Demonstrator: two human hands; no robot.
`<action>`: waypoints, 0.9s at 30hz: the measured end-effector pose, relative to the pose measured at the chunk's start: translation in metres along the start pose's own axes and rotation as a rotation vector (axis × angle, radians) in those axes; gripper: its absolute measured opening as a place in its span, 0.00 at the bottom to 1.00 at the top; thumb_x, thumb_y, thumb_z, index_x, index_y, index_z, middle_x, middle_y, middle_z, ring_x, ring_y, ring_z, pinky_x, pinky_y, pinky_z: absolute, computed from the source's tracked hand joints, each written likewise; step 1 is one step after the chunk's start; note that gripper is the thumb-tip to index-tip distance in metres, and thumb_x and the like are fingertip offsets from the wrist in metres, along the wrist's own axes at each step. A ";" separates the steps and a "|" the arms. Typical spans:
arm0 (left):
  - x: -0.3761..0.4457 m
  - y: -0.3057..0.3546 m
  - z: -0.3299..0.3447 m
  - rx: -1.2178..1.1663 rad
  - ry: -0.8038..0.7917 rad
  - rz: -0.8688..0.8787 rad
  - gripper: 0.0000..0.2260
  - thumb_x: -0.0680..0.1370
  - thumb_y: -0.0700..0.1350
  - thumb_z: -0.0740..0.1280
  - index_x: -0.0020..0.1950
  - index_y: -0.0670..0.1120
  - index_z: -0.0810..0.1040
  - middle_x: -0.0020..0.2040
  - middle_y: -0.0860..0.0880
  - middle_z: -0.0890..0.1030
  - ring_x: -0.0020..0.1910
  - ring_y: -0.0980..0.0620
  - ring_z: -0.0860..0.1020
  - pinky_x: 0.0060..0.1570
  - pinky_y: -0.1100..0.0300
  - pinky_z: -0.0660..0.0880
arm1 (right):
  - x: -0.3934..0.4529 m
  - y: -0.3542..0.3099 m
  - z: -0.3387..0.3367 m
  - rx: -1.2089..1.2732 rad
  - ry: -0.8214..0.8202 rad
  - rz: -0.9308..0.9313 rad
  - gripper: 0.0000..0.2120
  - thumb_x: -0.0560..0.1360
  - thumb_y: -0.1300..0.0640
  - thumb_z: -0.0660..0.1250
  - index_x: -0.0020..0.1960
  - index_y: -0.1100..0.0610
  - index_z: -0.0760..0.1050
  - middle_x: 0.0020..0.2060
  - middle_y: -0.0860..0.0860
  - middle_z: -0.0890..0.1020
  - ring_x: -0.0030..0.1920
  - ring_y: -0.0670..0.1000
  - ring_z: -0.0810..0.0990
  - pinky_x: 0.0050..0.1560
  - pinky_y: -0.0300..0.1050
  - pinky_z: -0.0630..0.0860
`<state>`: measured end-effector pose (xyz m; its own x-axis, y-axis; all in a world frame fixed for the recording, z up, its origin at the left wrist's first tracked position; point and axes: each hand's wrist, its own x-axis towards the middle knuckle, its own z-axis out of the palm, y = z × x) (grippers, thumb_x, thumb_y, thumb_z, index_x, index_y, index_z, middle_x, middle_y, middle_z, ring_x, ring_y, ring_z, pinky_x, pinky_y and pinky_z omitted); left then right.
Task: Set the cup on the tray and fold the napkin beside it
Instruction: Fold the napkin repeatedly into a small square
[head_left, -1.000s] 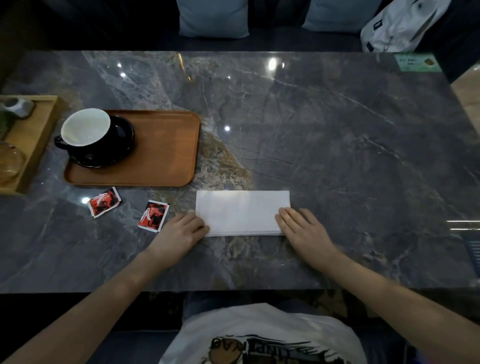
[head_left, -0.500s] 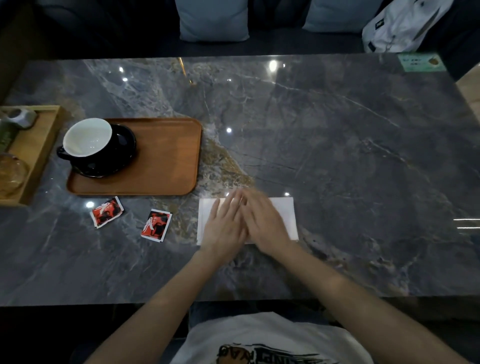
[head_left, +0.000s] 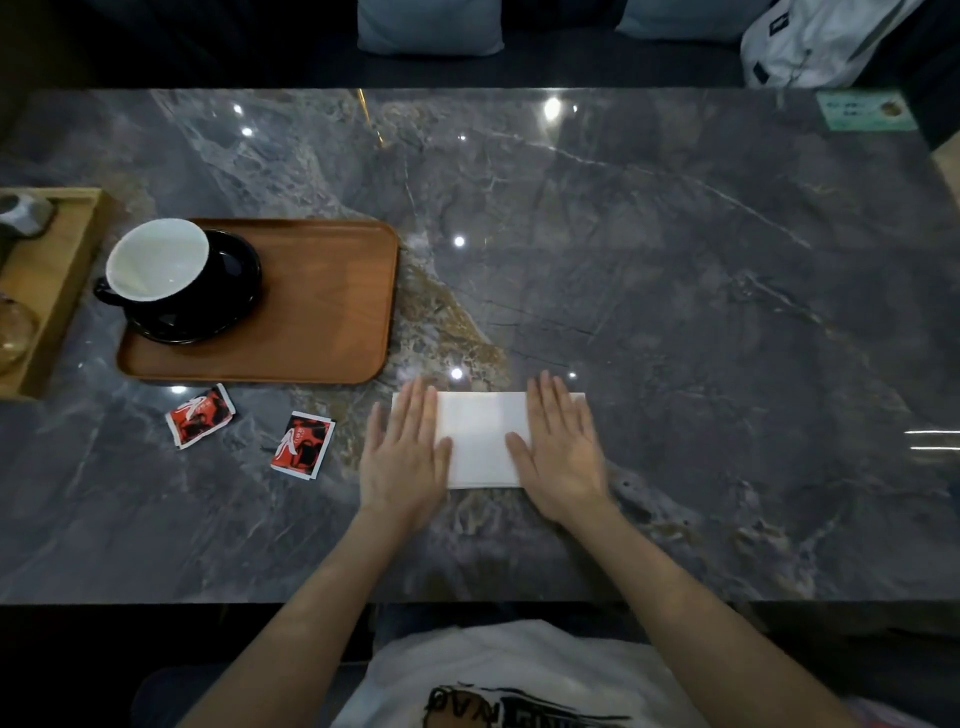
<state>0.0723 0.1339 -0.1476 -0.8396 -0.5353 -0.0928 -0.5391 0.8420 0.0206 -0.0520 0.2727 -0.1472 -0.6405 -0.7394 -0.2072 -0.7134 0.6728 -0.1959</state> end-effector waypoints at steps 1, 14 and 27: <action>-0.002 -0.005 -0.001 0.003 0.000 -0.025 0.26 0.77 0.51 0.50 0.71 0.39 0.63 0.72 0.44 0.66 0.71 0.46 0.64 0.68 0.49 0.49 | -0.003 0.008 -0.001 0.005 0.026 0.030 0.36 0.73 0.40 0.35 0.75 0.60 0.44 0.76 0.55 0.48 0.76 0.52 0.46 0.70 0.47 0.33; -0.005 -0.007 0.002 -0.120 -0.018 -0.053 0.28 0.77 0.52 0.41 0.75 0.41 0.53 0.76 0.45 0.55 0.75 0.50 0.50 0.72 0.48 0.48 | -0.002 -0.054 -0.001 0.066 -0.024 -0.212 0.31 0.77 0.43 0.40 0.75 0.58 0.48 0.76 0.54 0.53 0.76 0.49 0.47 0.74 0.50 0.38; -0.005 -0.007 0.000 -0.137 -0.042 -0.071 0.28 0.77 0.52 0.43 0.75 0.42 0.55 0.76 0.45 0.57 0.75 0.47 0.54 0.72 0.44 0.51 | -0.027 0.033 -0.004 0.053 0.007 0.097 0.37 0.73 0.38 0.36 0.76 0.58 0.43 0.77 0.54 0.49 0.76 0.52 0.48 0.70 0.49 0.31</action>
<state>0.0801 0.1309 -0.1471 -0.7972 -0.5872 -0.1407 -0.6033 0.7838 0.1475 -0.0594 0.3142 -0.1438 -0.7081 -0.6707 -0.2208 -0.6318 0.7415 -0.2258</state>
